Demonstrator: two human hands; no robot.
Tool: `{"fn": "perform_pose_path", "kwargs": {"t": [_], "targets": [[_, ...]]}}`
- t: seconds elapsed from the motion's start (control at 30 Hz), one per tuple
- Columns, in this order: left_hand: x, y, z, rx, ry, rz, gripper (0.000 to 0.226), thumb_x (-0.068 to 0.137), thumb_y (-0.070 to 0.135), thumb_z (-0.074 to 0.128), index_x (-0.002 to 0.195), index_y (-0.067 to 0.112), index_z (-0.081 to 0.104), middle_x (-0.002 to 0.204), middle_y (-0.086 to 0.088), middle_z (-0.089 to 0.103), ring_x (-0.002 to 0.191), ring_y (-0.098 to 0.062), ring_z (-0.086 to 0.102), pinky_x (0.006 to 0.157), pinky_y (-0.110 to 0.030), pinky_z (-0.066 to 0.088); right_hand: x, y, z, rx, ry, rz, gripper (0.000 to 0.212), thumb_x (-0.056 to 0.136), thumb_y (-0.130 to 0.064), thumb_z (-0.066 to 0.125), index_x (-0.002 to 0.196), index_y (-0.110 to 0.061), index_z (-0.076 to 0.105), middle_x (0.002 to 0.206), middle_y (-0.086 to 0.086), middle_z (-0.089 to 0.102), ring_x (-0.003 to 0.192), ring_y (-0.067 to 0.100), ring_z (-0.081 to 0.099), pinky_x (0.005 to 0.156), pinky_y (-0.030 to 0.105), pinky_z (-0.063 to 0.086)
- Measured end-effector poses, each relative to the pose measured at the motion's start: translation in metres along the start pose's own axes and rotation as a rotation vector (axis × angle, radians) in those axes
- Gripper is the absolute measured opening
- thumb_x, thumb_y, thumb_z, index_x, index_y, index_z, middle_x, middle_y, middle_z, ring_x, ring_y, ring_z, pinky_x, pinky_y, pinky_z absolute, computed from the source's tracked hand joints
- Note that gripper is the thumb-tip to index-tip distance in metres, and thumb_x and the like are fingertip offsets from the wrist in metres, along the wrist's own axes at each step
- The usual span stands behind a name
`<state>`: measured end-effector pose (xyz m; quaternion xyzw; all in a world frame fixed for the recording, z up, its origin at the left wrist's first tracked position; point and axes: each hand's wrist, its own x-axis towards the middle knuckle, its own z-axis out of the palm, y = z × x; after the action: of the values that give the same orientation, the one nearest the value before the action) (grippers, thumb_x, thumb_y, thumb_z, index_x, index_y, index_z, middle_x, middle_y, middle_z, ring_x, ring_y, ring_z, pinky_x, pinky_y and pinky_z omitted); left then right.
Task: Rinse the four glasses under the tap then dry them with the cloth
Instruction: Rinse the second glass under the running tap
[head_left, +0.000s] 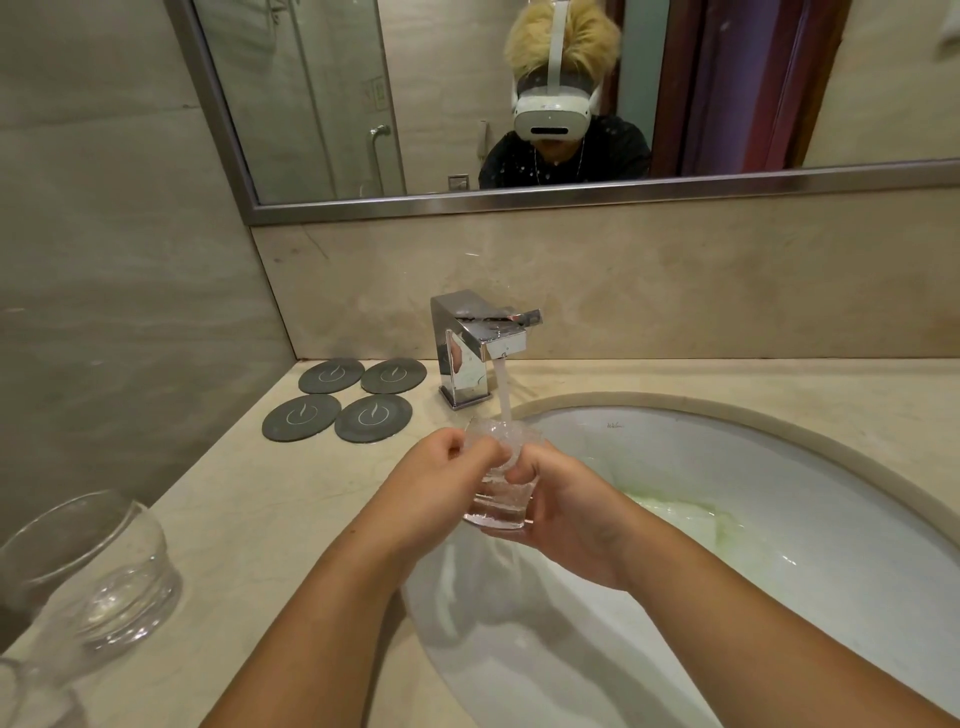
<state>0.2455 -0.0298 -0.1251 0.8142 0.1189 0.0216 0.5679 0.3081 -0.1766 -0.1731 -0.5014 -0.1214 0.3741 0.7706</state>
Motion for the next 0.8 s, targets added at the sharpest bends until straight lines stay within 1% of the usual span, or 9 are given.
{"fn": "perform_pose_path", "kwargs": {"t": [0.07, 0.13, 0.2, 0.3, 0.4, 0.53, 0.63, 0.73, 0.8], "targets": [[-0.001, 0.000, 0.002, -0.011, 0.054, 0.014, 0.033, 0.077, 0.046, 0.071, 0.101, 0.023, 0.068, 0.086, 0.012, 0.076, 0.073, 0.001, 0.072, 0.069, -0.024, 0.047, -0.002, -0.001, 0.002, -0.093, 0.061, 0.001, 0.078, 0.061, -0.027, 0.068, 0.137, -0.010, 0.057, 0.111, 0.009, 0.067, 0.098, 0.025, 0.068, 0.085, 0.036, 0.058], [-0.002, 0.002, 0.004, 0.013, 0.123, 0.029, 0.040, 0.076, 0.044, 0.076, 0.111, 0.027, 0.067, 0.095, 0.012, 0.077, 0.082, 0.000, 0.074, 0.071, -0.023, 0.049, -0.003, -0.002, 0.002, -0.206, 0.122, -0.005, 0.065, 0.062, -0.033, 0.067, 0.124, -0.016, 0.063, 0.114, 0.006, 0.062, 0.099, 0.023, 0.062, 0.084, 0.038, 0.055], [-0.003, 0.004, 0.004, 0.053, 0.189, 0.043, 0.043, 0.079, 0.041, 0.081, 0.116, 0.030, 0.063, 0.101, 0.014, 0.074, 0.082, 0.006, 0.070, 0.070, -0.020, 0.048, -0.004, -0.003, 0.002, -0.246, 0.148, -0.029, 0.052, 0.069, -0.032, 0.064, 0.119, -0.017, 0.064, 0.116, 0.005, 0.063, 0.099, 0.024, 0.061, 0.083, 0.038, 0.055], [-0.003, 0.003, 0.003, 0.108, 0.239, 0.072, 0.046, 0.078, 0.039, 0.083, 0.118, 0.032, 0.061, 0.103, 0.019, 0.070, 0.084, 0.009, 0.068, 0.069, -0.020, 0.048, -0.004, -0.005, 0.003, -0.225, 0.149, -0.074, 0.054, 0.073, -0.024, 0.062, 0.126, -0.015, 0.066, 0.109, 0.005, 0.068, 0.094, 0.025, 0.064, 0.078, 0.037, 0.056], [-0.001, -0.001, 0.002, 0.136, 0.257, 0.095, 0.053, 0.077, 0.045, 0.086, 0.120, 0.033, 0.059, 0.107, 0.019, 0.069, 0.094, 0.002, 0.069, 0.077, -0.024, 0.053, -0.006, -0.005, 0.004, -0.205, 0.108, -0.110, 0.050, 0.076, -0.014, 0.065, 0.126, -0.016, 0.069, 0.100, 0.006, 0.069, 0.089, 0.025, 0.063, 0.077, 0.034, 0.057], [0.002, -0.005, 0.000, 0.147, 0.222, 0.114, 0.057, 0.078, 0.050, 0.088, 0.122, 0.033, 0.057, 0.108, 0.015, 0.071, 0.094, -0.003, 0.073, 0.086, -0.033, 0.059, -0.008, -0.003, 0.004, -0.235, 0.061, -0.164, 0.053, 0.080, -0.014, 0.076, 0.133, -0.019, 0.069, 0.113, 0.008, 0.074, 0.097, 0.021, 0.066, 0.082, 0.033, 0.057], [0.003, -0.006, -0.001, 0.150, 0.201, 0.112, 0.060, 0.078, 0.053, 0.088, 0.125, 0.032, 0.056, 0.109, 0.014, 0.071, 0.095, -0.007, 0.075, 0.089, -0.038, 0.061, -0.008, -0.001, 0.008, -0.330, 0.125, -0.204, 0.046, 0.086, -0.017, 0.082, 0.130, -0.023, 0.070, 0.122, 0.007, 0.078, 0.101, 0.017, 0.072, 0.083, 0.033, 0.057], [0.003, -0.005, -0.001, 0.137, 0.175, 0.100, 0.056, 0.083, 0.055, 0.081, 0.128, 0.031, 0.057, 0.110, 0.014, 0.070, 0.097, -0.004, 0.072, 0.083, -0.028, 0.057, -0.008, -0.001, 0.011, -0.343, 0.192, -0.214, 0.038, 0.091, -0.017, 0.082, 0.127, -0.024, 0.071, 0.122, 0.012, 0.077, 0.098, 0.016, 0.071, 0.079, 0.031, 0.058], [0.005, -0.003, -0.003, 0.065, 0.182, 0.074, 0.046, 0.091, 0.059, 0.071, 0.125, 0.030, 0.062, 0.111, 0.014, 0.071, 0.099, 0.001, 0.068, 0.079, -0.022, 0.050, -0.008, -0.003, 0.013, -0.281, 0.179, -0.211, 0.047, 0.087, -0.027, 0.085, 0.131, -0.024, 0.069, 0.125, 0.014, 0.076, 0.098, 0.017, 0.070, 0.080, 0.031, 0.057]]}}
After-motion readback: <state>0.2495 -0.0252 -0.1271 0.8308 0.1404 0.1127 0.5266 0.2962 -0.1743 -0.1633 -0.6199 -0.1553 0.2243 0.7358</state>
